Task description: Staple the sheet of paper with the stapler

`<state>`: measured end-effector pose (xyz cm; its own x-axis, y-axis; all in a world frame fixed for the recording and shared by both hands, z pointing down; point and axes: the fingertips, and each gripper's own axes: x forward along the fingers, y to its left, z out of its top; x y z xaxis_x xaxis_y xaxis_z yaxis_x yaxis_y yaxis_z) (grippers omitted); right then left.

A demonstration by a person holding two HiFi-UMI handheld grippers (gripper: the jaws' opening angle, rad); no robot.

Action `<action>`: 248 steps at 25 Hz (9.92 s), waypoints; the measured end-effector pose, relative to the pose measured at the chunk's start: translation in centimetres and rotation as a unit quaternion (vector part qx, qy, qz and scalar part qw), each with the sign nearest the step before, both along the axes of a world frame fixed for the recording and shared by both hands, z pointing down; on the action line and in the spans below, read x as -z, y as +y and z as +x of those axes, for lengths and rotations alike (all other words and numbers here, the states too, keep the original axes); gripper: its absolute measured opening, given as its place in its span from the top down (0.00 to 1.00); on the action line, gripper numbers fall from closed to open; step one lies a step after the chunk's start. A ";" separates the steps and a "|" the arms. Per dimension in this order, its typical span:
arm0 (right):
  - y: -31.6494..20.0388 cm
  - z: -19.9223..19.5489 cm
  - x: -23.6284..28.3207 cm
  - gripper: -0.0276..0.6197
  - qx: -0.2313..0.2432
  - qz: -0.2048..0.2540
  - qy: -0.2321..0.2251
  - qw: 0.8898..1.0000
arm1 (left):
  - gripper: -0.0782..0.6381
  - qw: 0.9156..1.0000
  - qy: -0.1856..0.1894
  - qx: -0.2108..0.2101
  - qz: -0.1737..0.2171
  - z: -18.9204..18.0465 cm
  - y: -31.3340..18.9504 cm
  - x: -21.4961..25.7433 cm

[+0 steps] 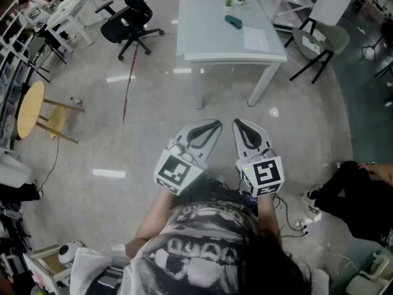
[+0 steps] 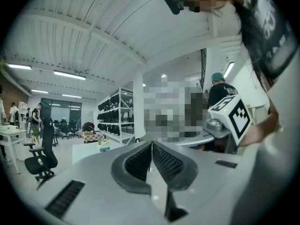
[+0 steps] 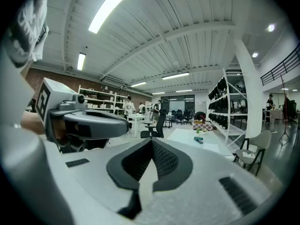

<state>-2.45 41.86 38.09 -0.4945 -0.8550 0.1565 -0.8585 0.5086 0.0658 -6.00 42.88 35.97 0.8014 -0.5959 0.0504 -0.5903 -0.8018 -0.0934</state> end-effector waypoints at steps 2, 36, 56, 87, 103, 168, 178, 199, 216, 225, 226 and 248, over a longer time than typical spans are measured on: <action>0.0 0.0 -0.1 0.97 -0.003 0.001 -0.004 1.000 | 0.88 1.000 -0.002 0.000 -0.005 0.0 0.2 -0.2; -5.9 3.1 -4.8 0.97 -0.006 -0.066 -0.048 0.997 | 0.88 0.998 -0.040 0.014 -0.046 2.0 -6.9 -4.0; -31.4 4.9 -5.1 0.97 -0.076 -0.104 -0.070 0.989 | 0.88 0.996 -0.050 -0.049 -0.052 3.3 -33.8 -3.8; -49.0 14.4 -12.0 0.94 -0.135 -0.181 -0.053 0.973 | 0.88 0.995 -0.049 -0.056 -0.066 8.0 -49.8 -5.7; -57.5 31.1 -25.2 0.75 -0.220 -0.309 -0.039 0.924 | 0.88 0.993 -0.080 -0.032 -0.075 18.3 -57.5 -6.4; -61.4 26.0 -28.8 0.95 -0.155 -0.418 0.038 0.894 | 0.88 0.990 -0.087 0.047 -0.102 9.9 -62.7 -8.5; -61.2 26.7 -28.9 0.95 -0.133 -0.430 0.063 0.891 | 0.88 0.989 -0.086 0.059 -0.106 9.3 -63.0 -8.7; -65.0 28.2 -29.0 0.95 -0.079 -0.413 0.163 0.892 | 0.88 0.988 -0.092 0.058 -0.110 9.5 -63.1 -9.2; -71.2 23.7 -22.3 0.93 -0.009 -0.346 0.120 0.930 | 0.88 0.988 -0.084 0.067 -0.113 9.0 -63.5 -9.5; -75.3 17.4 -22.5 0.95 0.077 -0.346 0.168 0.920 | 0.88 0.986 -0.086 0.092 -0.112 6.9 -64.4 -9.4; -75.4 17.1 -22.8 0.95 0.083 -0.350 0.173 0.917 | 0.88 0.986 -0.084 0.095 -0.110 6.6 -64.6 -9.5; -75.5 15.8 -26.9 0.95 0.178 -0.486 0.335 0.787 | 0.88 0.979 -0.088 0.115 -0.140 3.2 -66.2 -11.5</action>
